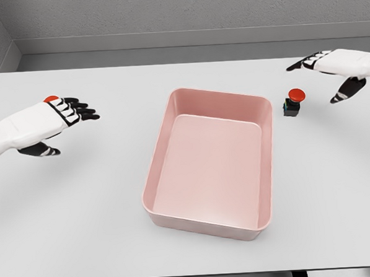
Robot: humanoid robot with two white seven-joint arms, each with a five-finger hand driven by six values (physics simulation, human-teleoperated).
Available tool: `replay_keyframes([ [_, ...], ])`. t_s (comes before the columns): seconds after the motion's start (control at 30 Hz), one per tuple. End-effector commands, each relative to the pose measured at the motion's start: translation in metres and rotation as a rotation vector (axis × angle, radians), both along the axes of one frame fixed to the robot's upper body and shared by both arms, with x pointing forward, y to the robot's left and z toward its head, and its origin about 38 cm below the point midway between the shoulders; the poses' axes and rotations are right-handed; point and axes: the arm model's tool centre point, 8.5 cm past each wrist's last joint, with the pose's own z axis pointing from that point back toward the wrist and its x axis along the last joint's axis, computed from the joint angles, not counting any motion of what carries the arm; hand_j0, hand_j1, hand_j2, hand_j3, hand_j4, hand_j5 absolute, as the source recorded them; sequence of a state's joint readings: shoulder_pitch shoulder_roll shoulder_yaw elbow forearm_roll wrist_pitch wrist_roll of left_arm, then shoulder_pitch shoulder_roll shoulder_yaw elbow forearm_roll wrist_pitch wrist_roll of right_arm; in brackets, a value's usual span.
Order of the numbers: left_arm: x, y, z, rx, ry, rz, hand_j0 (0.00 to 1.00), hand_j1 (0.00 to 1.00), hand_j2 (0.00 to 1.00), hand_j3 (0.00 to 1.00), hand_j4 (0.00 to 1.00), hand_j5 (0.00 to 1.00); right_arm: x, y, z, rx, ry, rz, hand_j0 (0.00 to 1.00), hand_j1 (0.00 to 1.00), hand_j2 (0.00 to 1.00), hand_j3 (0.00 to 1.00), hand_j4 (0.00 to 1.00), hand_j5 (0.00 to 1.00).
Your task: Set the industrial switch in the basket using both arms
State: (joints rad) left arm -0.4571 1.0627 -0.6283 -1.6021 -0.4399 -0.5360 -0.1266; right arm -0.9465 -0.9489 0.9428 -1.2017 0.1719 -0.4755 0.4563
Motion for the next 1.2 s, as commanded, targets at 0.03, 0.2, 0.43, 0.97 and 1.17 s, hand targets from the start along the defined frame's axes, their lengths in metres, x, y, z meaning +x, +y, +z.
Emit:
replay_keyframes([
  [0.03, 0.001, 0.002, -0.002, 0.064, -0.028, 0.003, 1.0, 1.0, 1.0, 1.0, 1.0, 1.0, 0.002, -0.005, 0.001, 0.019, -0.013, -0.026, 1.0, 1.0, 1.0, 1.0, 1.0, 1.0],
  [0.2, 0.015, 0.016, 0.01, 0.052, -0.077, 0.132, 1.0, 1.0, 1.0, 1.0, 1.0, 1.0, 0.005, -0.01, -0.003, 0.014, -0.004, -0.045, 1.0, 1.0, 1.0, 1.0, 1.0, 1.0],
  [0.43, 0.05, 0.035, -0.014, 0.0, -0.064, 0.302, 1.0, 1.0, 1.0, 1.0, 1.0, 1.0, 0.008, 0.004, -0.01, 0.029, 0.006, -0.023, 1.0, 1.0, 1.0, 1.0, 1.0, 1.0],
  [0.97, 0.087, 0.029, -0.061, -0.056, 0.018, 0.407, 1.0, 1.0, 1.0, 1.0, 1.0, 1.0, 0.016, 0.027, -0.039, 0.045, 0.064, -0.013, 1.0, 1.0, 1.0, 1.0, 1.0, 1.0],
  [1.17, 0.096, 0.034, -0.063, -0.056, 0.024, 0.436, 1.0, 1.0, 1.0, 1.0, 1.0, 1.0, 0.021, 0.025, -0.054, 0.043, 0.093, -0.036, 1.0, 1.0, 1.0, 1.0, 1.0, 1.0],
])
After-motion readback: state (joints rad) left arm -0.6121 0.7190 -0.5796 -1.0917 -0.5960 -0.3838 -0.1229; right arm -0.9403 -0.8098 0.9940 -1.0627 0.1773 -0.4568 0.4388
